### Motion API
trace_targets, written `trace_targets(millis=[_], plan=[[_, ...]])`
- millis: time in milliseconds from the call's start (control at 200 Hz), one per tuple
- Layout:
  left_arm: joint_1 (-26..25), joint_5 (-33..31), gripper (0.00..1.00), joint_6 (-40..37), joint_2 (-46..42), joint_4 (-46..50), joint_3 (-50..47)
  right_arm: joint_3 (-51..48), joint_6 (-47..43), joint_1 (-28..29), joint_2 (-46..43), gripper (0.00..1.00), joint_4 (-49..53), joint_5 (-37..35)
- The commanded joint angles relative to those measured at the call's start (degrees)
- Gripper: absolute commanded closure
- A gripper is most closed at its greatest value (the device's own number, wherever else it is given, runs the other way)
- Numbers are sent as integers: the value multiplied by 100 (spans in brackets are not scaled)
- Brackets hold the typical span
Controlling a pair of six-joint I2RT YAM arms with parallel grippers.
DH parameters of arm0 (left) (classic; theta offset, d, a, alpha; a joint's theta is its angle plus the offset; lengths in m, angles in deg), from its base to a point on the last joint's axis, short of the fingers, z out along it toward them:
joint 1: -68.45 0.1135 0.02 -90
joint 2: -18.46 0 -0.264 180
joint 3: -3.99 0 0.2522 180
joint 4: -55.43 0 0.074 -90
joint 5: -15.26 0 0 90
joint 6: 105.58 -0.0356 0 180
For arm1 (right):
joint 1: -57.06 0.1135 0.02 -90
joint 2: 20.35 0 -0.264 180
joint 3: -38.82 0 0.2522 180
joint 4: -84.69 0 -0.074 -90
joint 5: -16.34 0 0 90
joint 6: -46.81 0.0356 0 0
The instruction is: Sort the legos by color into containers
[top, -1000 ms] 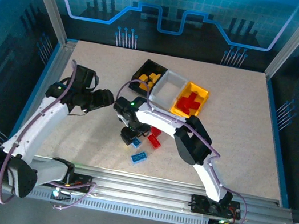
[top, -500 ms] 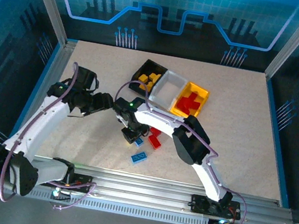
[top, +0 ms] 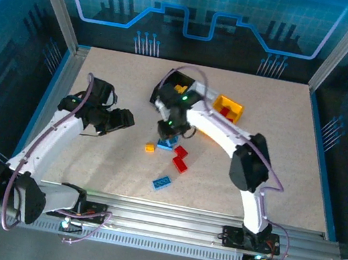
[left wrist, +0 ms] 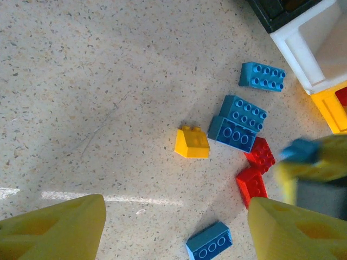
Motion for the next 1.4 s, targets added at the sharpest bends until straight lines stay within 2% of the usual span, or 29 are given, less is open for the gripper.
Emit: trace_targets(millis=[0, 115, 295, 465, 570, 730, 810, 1016, 1146, 1396], plan=[[-175, 126, 29, -63, -151, 143, -192, 337, 432, -647, -123, 63, -157, 451], [-713, -159, 28, -161, -150, 252, -224, 882, 677, -1203, 265, 63, -242, 554], [-1944, -518, 22, -282, 75, 224, -300, 1911, 874, -1685, 1250, 64, -258, 494], [-2757, -659, 7, -432, 341, 29, -406, 2975, 857, -1808, 2254, 63, 47, 327], [-3100, -699, 1, -531, 561, -137, -417, 3286, 881, -1828, 2537, 62, 143, 333], [-3577, -855, 1, -746, 1120, -310, -357, 3262, 948, -1850, 2535, 54, 151, 414], [-3829, -959, 1, -844, 1421, -401, -267, 3200, 931, -1849, 2390, 48, 191, 452], [-4372, -1075, 1, -1283, 2160, -702, -41, 2467, 850, -1862, 1479, 43, 128, 600], [-4621, -1024, 3, -1502, 2619, -914, 42, 1438, 788, -1893, 430, 42, -85, 678], [-4771, -979, 19, -1581, 3315, -1100, 176, -879, 837, -2063, -1388, 41, -512, 907]])
